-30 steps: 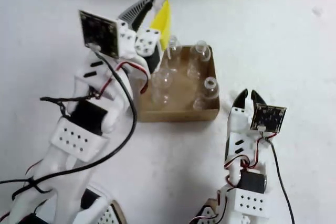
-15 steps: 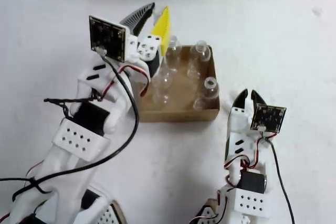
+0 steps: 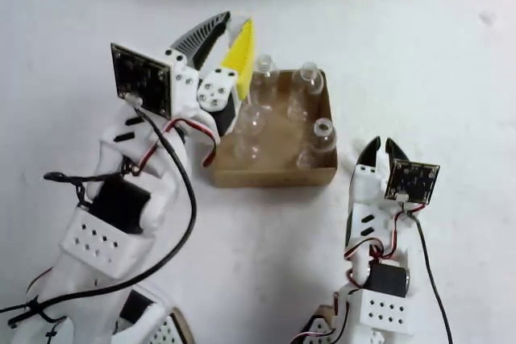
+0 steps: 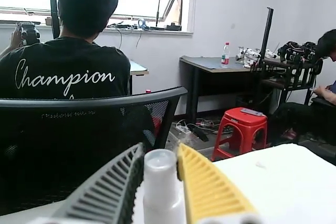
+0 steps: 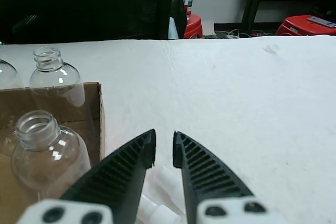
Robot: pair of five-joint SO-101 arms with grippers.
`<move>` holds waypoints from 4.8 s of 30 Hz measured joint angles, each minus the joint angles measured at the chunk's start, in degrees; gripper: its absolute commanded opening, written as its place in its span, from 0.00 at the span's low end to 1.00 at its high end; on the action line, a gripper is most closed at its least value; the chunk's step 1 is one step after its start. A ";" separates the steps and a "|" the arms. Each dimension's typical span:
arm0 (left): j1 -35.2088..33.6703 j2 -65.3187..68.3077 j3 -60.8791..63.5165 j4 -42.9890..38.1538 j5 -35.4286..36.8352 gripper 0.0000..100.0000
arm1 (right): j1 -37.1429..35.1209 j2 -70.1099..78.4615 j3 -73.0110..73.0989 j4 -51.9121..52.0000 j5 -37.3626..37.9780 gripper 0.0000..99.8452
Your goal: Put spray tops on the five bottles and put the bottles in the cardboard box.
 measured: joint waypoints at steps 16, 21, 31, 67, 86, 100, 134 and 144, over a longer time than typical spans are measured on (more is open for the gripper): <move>-0.09 10.20 1.58 -1.67 0.00 0.02 | 0.00 0.00 0.00 0.00 0.00 0.05; -0.09 11.08 13.36 -16.97 0.00 0.02 | 0.00 0.00 0.00 0.00 0.00 0.05; -0.09 10.99 23.38 -25.41 0.00 0.02 | 0.00 0.00 0.00 0.00 0.00 0.05; -7.82 -6.24 16.62 0.53 3.16 0.15 | 0.00 0.00 0.00 0.00 0.00 0.05; -52.84 -29.19 26.90 36.22 3.16 0.14 | -8.53 0.00 -19.96 22.95 8.70 0.05; -64.88 -29.27 43.78 35.78 -3.16 0.15 | -49.05 38.59 -62.95 51.08 17.67 0.05; -95.12 -29.36 48.18 36.92 -20.31 0.14 | -77.10 98.29 -81.67 33.05 6.24 0.22; -95.03 -29.36 48.79 35.16 -20.31 0.14 | -82.20 113.67 -93.27 32.44 5.98 0.22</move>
